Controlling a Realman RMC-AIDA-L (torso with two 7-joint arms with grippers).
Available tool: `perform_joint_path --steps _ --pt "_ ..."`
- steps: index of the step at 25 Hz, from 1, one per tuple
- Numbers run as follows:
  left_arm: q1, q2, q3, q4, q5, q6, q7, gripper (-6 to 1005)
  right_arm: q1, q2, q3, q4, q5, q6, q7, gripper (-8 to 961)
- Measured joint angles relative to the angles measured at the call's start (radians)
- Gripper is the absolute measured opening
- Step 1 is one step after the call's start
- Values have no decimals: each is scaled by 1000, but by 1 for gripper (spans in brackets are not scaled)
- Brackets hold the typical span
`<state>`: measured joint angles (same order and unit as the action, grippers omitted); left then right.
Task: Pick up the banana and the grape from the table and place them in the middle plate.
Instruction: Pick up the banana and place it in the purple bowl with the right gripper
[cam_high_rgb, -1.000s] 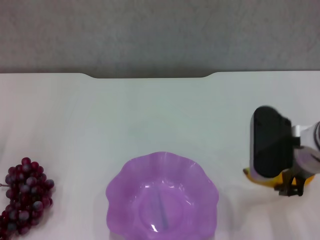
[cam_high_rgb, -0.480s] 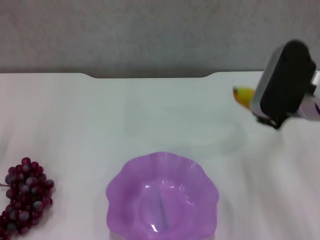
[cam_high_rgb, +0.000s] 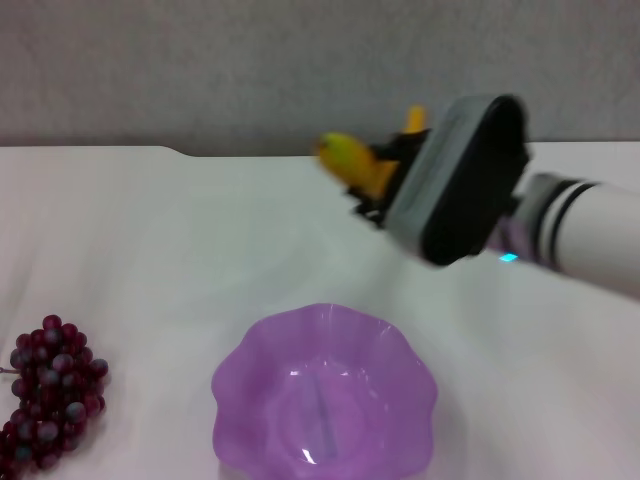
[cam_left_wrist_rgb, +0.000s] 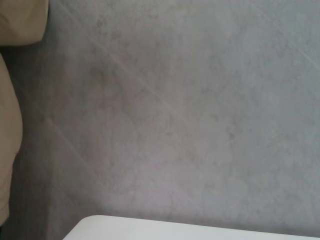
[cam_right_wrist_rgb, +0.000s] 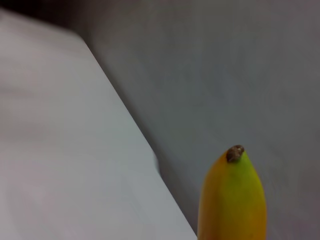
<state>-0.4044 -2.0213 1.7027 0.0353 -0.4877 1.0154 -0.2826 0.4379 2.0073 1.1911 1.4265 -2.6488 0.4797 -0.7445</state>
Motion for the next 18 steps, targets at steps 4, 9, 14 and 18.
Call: perform_joint_path --steps 4,9,14,18 --pt "-1 0 0 -1 0 0 0 862 11 0 -114 5 60 -36 -1 492" --pt "1 0 0 0 0 -1 1 862 -10 -2 -170 21 90 -29 -8 492" --pt "1 1 0 -4 -9 -2 0 862 -56 -3 -185 -7 87 -211 -9 493" --pt "0 1 0 -6 -10 -2 0 862 -70 -4 -234 -73 94 -406 -10 492"
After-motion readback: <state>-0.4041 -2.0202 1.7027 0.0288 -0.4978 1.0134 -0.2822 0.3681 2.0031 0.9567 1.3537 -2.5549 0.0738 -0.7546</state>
